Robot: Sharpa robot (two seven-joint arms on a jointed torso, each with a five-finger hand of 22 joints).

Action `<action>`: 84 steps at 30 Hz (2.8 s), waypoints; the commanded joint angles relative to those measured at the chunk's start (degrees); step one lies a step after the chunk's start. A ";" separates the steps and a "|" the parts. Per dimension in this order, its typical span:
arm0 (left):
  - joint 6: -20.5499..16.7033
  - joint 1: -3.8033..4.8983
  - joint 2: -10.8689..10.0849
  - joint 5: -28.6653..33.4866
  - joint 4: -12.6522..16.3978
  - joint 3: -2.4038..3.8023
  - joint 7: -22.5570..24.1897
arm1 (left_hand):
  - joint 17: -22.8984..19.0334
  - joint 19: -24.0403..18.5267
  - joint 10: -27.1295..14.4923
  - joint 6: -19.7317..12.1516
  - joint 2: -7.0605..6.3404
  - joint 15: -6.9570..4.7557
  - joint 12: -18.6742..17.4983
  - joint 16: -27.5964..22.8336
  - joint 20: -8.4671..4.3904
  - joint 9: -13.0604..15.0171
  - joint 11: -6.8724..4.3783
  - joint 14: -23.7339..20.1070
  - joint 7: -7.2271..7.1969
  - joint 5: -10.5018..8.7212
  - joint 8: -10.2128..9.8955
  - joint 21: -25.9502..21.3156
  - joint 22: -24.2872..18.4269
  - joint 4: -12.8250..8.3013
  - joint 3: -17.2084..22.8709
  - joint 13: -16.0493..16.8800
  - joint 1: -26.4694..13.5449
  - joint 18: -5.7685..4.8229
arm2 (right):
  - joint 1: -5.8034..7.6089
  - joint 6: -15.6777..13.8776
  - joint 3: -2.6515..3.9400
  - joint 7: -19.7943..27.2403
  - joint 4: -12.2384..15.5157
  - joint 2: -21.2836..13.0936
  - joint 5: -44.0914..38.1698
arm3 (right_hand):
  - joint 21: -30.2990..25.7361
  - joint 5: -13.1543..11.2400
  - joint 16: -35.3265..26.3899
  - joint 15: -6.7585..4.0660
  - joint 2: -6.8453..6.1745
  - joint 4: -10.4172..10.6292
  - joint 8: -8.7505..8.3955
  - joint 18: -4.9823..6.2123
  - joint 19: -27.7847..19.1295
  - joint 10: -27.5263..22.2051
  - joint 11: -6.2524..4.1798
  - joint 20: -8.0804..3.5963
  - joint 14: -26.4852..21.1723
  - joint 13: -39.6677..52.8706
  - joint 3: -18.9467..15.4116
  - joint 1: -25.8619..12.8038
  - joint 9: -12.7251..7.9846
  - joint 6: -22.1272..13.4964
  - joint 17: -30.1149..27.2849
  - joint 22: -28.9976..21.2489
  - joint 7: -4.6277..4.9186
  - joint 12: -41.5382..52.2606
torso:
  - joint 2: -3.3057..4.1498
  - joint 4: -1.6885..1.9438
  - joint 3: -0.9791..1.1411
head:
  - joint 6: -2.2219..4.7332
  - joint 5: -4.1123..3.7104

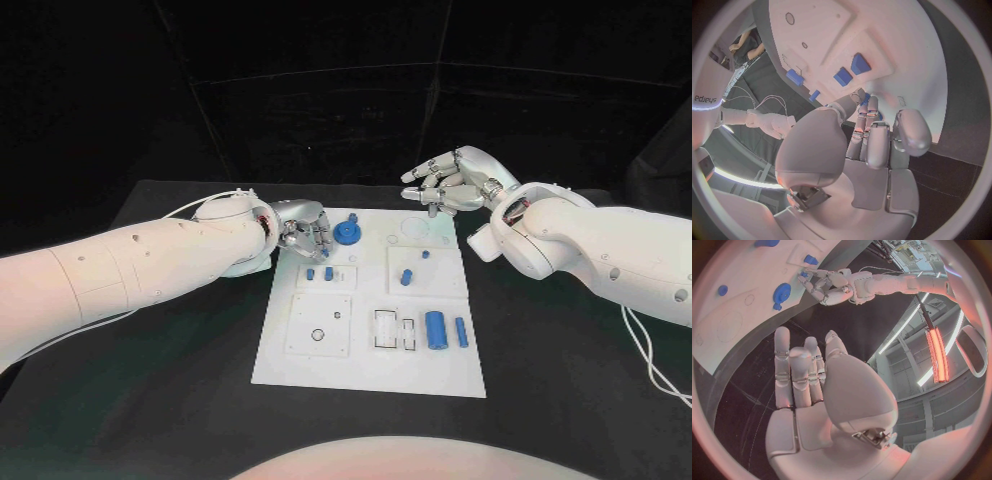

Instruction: Assemble the parts on the task board

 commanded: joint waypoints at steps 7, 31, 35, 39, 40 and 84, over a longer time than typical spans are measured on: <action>1.60 0.01 0.28 -0.88 -0.05 -0.01 -0.83 | -0.64 -0.10 -1.43 -2.93 -1.12 0.44 -2.09 -0.36 0.51 -1.19 0.95 1.82 0.82 -0.10 -3.00 -0.37 -0.27 0.33 -0.23 -0.75 -1.15 -0.55 | 0.10 0.33 0.03 0.40 0.10 -0.01 0.11 | -0.34 0.40 -0.22 0.16 0.38 -0.01 0.19 1.17 -0.21 -0.43 -0.05 0.27 -0.30 -0.10 -0.26 0.08 -0.04 -0.45 0.10 -0.08 0.14 0.20 | 0.00 0.00 -0.01 | -0.05 -0.10; -3.09 0.03 -3.59 3.39 1.77 0.12 1.41 | -2.21 -1.65 -7.75 -7.60 -2.62 1.69 -5.71 -0.80 1.74 -1.61 2.46 1.40 1.66 -0.10 -7.10 -4.39 -4.16 0.20 -1.45 -1.35 -1.32 0.33 | 0.11 5.21 0.03 -7.24 -1.62 -1.09 -11.74 | -0.49 -1.59 -2.11 0.04 1.39 -1.17 1.71 1.25 0.86 -3.92 0.03 0.09 0.18 -10.59 0.11 4.92 0.23 1.63 -0.39 0.01 0.01 -10.87 | -0.13 0.08 -0.11 | 0.49 -0.49; -6.16 0.20 -5.45 14.72 2.43 0.19 7.25 | -2.59 -2.17 -7.95 -6.94 -2.38 1.81 -5.63 -0.96 1.87 -1.46 2.60 1.27 2.14 -0.09 -6.89 -5.97 -5.75 0.42 -1.75 -1.25 -1.38 0.68 | 0.09 7.23 0.03 -10.25 -1.93 -1.56 -22.27 | 2.29 -2.03 0.70 -0.22 1.37 -2.04 2.31 0.87 3.16 -1.81 0.13 -0.33 2.03 -17.11 0.73 7.11 0.21 3.75 2.20 3.16 -0.34 -18.00 | -0.11 0.05 -0.03 | 0.86 -0.93; -8.02 0.35 -7.36 41.03 3.36 0.20 18.33 | -20.35 -11.30 -8.76 -4.77 -0.93 2.87 -4.67 -12.17 2.87 -1.33 3.57 -6.88 3.23 -0.03 -6.02 -24.57 -23.37 1.96 -2.60 -1.02 -2.33 4.02 | -0.09 10.06 0.02 -13.83 -1.54 -1.91 -36.35 | 6.15 -2.43 4.33 -0.28 0.75 -2.45 1.91 0.02 5.51 0.18 -0.22 -0.41 3.11 -22.61 1.01 8.40 -0.06 5.44 5.69 8.23 -0.89 -24.18 | -0.11 0.00 0.06 | 1.15 -1.80; -7.92 0.37 -7.72 47.07 3.71 0.19 20.51 | -23.07 -12.46 -8.39 -4.66 -0.47 2.93 -4.17 -13.98 3.01 -1.35 3.58 -8.42 3.28 -0.02 -5.98 -26.31 -24.81 2.42 -2.73 -0.88 -2.69 4.28 | -0.22 10.62 0.02 -14.57 -1.36 -1.96 -39.04 | 6.59 -2.64 4.76 -0.25 0.65 -2.41 1.79 -0.09 5.75 0.09 -0.16 -0.38 3.20 -23.23 0.99 8.42 -0.07 5.66 6.09 8.82 -0.95 -24.86 | -0.08 -0.02 0.01 | 1.25 -1.96; -7.11 0.28 -10.56 74.98 8.67 -0.01 28.42 | -33.38 -14.92 -5.15 -3.06 0.88 2.72 0.65 -20.10 3.09 -1.31 3.07 -14.81 3.37 0.01 -4.38 -30.48 -27.55 3.46 -4.55 0.17 -2.90 4.45 | -4.71 16.64 0.00 -17.33 -1.05 1.18 -56.36 | 17.65 -8.84 16.10 0.38 1.49 -2.90 -2.79 -2.26 11.44 3.35 0.44 -0.16 5.08 -36.08 8.26 10.74 0.09 8.58 16.03 23.59 -0.90 -33.64 | 0.01 0.00 -0.06 | 1.02 -3.15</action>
